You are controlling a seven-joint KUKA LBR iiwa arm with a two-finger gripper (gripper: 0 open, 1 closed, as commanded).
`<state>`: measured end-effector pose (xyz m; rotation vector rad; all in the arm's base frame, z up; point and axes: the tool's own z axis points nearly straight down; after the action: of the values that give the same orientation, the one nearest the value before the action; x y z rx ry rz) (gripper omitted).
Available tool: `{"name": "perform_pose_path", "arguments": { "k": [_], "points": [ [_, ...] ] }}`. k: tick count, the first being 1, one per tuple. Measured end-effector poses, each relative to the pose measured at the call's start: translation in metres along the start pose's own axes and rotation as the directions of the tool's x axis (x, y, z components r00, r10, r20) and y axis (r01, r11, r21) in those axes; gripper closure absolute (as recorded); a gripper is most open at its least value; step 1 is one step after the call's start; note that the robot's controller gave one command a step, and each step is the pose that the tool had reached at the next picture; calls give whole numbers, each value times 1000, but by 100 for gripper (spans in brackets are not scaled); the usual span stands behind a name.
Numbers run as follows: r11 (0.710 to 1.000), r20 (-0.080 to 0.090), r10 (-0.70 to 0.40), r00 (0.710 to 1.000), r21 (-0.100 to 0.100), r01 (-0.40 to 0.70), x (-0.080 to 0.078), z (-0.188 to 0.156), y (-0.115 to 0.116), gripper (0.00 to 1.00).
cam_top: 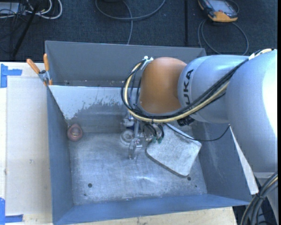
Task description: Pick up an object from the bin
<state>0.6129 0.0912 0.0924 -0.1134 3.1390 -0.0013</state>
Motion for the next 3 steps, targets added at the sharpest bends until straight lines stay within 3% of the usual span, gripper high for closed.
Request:
{"name": "perform_pose_path", "arguments": {
  "k": [1,2,3],
  "points": [
    [990,3,143,990,-1,-143,-2,8,-56,0],
    [989,0,145,989,-1,-145,-1,9,-55,100],
    [989,0,146,989,-2,-146,-1,9,-55,0]
  ]
}}
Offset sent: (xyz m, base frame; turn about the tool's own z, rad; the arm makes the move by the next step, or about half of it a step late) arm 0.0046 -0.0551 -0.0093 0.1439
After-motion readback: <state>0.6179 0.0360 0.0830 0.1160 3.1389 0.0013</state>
